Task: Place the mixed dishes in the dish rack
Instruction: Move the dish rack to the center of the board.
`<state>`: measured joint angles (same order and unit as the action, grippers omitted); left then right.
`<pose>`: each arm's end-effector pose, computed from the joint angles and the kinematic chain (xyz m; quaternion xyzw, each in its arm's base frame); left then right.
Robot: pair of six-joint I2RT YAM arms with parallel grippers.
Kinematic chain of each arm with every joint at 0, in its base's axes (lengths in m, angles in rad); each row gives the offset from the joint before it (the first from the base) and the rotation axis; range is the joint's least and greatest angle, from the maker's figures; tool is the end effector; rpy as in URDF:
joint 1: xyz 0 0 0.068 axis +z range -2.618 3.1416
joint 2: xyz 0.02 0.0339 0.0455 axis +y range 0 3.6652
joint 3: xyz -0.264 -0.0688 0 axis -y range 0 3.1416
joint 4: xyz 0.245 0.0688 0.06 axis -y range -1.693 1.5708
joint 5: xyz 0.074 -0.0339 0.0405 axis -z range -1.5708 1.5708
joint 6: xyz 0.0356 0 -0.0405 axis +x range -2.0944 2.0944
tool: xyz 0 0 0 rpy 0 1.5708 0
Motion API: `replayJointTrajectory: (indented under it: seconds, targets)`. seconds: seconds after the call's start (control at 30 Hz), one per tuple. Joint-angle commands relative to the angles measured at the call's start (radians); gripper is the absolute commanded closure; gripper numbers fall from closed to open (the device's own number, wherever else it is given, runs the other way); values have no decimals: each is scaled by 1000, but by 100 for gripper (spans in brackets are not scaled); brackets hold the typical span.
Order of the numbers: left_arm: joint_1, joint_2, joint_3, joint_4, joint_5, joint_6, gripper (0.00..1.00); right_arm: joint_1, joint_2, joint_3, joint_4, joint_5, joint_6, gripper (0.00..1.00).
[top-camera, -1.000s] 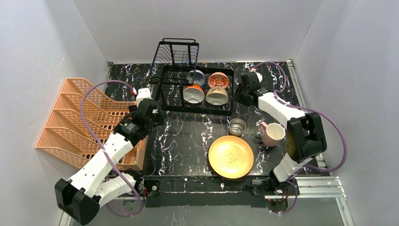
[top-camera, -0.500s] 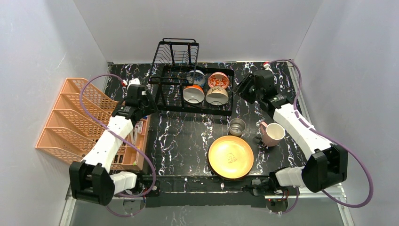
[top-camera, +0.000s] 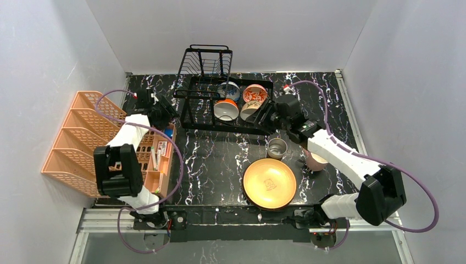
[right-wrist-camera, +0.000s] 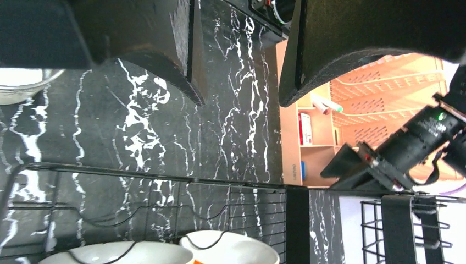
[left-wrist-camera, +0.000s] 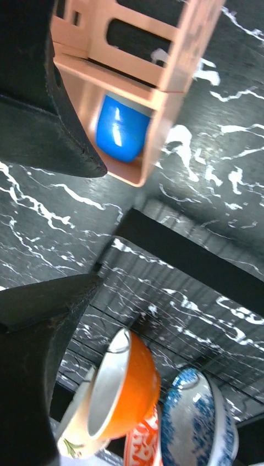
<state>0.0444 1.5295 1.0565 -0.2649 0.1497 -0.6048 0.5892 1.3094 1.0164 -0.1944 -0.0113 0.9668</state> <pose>0.3352 0.0096 0.2456 -0.2622 0.8740 -0.1773 0.3687 0.2496 0.1673 0.3039 0.1579 0.8421 0.3653 0.3639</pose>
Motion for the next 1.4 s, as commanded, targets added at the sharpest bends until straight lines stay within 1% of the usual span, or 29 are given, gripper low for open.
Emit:
replayJointTrajectory:
  seconds: [0.0, 0.07, 0.23, 0.33, 0.5, 0.63, 0.77, 0.87, 1.03, 1.2, 1.37]
  targets:
    - [30, 82, 91, 49, 124, -26, 37, 36, 23, -27, 94, 4, 64, 41]
    - [38, 131, 125, 70, 168, -40, 37, 49, 36, -38, 112, 7, 89, 41]
    - [38, 235, 217, 60, 187, -19, 37, 73, 89, -37, 107, 85, 173, 41]
    - [38, 293, 246, 62, 198, -2, 37, 76, 135, -28, 105, 119, 229, 41]
    - [34, 379, 271, 95, 261, -20, 37, 77, 210, -2, 115, 143, 289, 41]
    - [19, 425, 282, 115, 281, -26, 40, 75, 275, 19, 118, 174, 319, 41]
    - [-10, 443, 303, 118, 271, -15, 44, 71, 323, 30, 124, 185, 322, 42]
    - [-14, 443, 311, 115, 263, -10, 55, 64, 333, 21, 139, 189, 325, 42]
    - [-18, 433, 317, 106, 263, -7, 80, 39, 341, 9, 155, 214, 334, 42]
    - [-31, 413, 306, 103, 257, 2, 100, 10, 355, 12, 158, 225, 332, 45]
    - [-76, 380, 285, 94, 241, 9, 100, -4, 348, 8, 152, 261, 313, 49]
